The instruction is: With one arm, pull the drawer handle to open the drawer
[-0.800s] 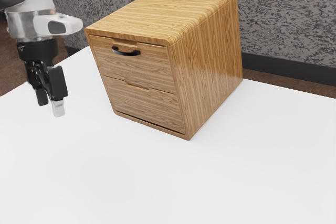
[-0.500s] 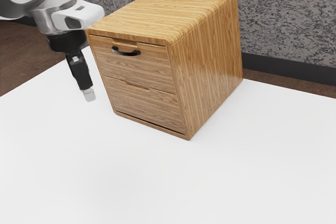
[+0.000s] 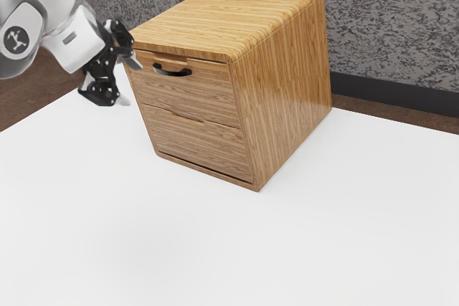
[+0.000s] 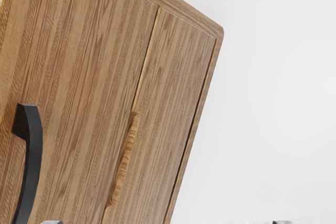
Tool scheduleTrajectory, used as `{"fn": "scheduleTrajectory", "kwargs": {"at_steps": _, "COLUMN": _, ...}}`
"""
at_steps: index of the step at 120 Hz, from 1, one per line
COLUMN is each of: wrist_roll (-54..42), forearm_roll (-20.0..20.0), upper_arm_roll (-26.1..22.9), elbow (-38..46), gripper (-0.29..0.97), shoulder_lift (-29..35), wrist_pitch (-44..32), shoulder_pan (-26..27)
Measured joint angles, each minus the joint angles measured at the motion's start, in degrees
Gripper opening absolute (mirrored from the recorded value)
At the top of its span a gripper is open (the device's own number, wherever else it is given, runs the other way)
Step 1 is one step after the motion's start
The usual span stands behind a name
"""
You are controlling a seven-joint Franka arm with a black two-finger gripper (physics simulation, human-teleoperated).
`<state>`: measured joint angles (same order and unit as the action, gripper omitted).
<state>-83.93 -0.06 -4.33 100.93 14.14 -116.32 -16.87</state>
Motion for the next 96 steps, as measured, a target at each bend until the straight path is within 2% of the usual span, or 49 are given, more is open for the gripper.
{"fn": "scheduleTrajectory", "kwargs": {"at_steps": 14, "wrist_roll": -6.79, "forearm_roll": -0.01, "upper_arm_roll": -1.23, "elbow": -3.31, "gripper": 0.33, "shoulder_lift": -4.24, "wrist_pitch": -2.46, "shoulder_pan": -0.67}}
{"fn": "scheduleTrajectory", "kwargs": {"at_steps": 32, "wrist_roll": -13.71, "forearm_roll": -0.35, "upper_arm_roll": -1.58, "elbow": -4.53, "gripper": 0.24, "shoulder_lift": -6.63, "wrist_pitch": -4.13, "shoulder_pan": -1.71}}
{"fn": "scheduleTrajectory", "kwargs": {"at_steps": 50, "wrist_roll": -19.16, "forearm_roll": -1.83, "upper_arm_roll": -1.63, "elbow": -6.26, "gripper": 0.2, "shoulder_lift": -8.89, "wrist_pitch": -4.93, "shoulder_pan": -3.75}}
{"fn": "scheduleTrajectory", "kwargs": {"at_steps": 96, "wrist_roll": -28.02, "forearm_roll": -3.34, "upper_arm_roll": -1.55, "elbow": -9.95, "gripper": 0.18, "shoulder_lift": -13.22, "wrist_pitch": -5.55, "shoulder_pan": -2.64}}
